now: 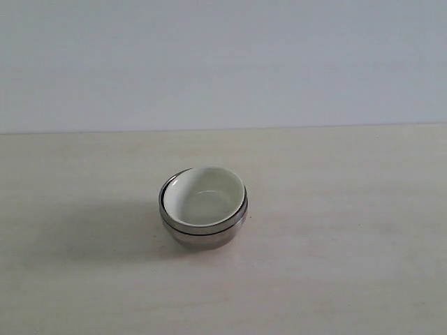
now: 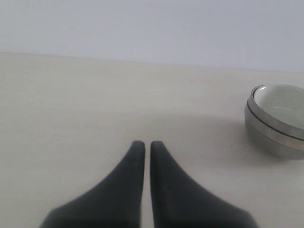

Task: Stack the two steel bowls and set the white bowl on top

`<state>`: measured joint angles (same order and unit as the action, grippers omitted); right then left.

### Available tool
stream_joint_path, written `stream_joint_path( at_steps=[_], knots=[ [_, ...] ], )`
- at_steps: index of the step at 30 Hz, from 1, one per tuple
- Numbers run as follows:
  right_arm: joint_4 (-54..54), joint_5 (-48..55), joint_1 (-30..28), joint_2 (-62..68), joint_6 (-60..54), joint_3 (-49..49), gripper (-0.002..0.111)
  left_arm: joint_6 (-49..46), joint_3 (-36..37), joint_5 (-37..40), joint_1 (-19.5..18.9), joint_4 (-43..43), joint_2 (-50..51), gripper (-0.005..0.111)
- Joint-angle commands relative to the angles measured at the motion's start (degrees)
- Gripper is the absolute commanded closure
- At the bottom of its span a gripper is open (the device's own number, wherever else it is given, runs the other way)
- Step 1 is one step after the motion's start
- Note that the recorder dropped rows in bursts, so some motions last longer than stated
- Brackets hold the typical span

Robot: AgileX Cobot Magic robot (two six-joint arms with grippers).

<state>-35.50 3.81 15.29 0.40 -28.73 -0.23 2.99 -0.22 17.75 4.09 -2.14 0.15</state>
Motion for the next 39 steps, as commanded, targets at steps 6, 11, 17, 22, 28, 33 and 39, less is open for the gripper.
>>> stream_joint_path(
  at_steps=[6,11,17,22,28,33,39],
  knots=[
    [2.4,15.1,-0.4,-0.4,-2.1,0.2,0.108,0.0,0.2,-0.2,-0.1,0.1,-0.2,0.103],
    [13.6,17.9,-0.4,-0.4,5.7,0.2,0.108,0.0,0.2,-0.2,-0.1,0.1,-0.2,0.103],
    [38.2,15.7,-0.4,-0.4,37.6,0.2,0.108,0.0,0.2,-0.2,-0.1,0.1,-0.2,0.103],
    [42.7,16.1,-0.4,-0.4,39.8,0.2,0.108,0.0,0.2,-0.2,-0.1,0.1,-0.2,0.103],
    [42.7,16.1,-0.4,-0.4,39.8,0.2,0.108,0.0,0.2,-0.2,-0.1,0.1,-0.2,0.103],
    [42.7,16.1,-0.4,-0.4,39.8,0.2,0.108,0.0,0.2,-0.2,-0.1,0.1,-0.2,0.103],
    [42.7,16.3,-2.5,-0.4,39.5,0.2,0.108,0.0,0.2,-0.2,-0.1,0.1,-0.2,0.103]
  ],
)
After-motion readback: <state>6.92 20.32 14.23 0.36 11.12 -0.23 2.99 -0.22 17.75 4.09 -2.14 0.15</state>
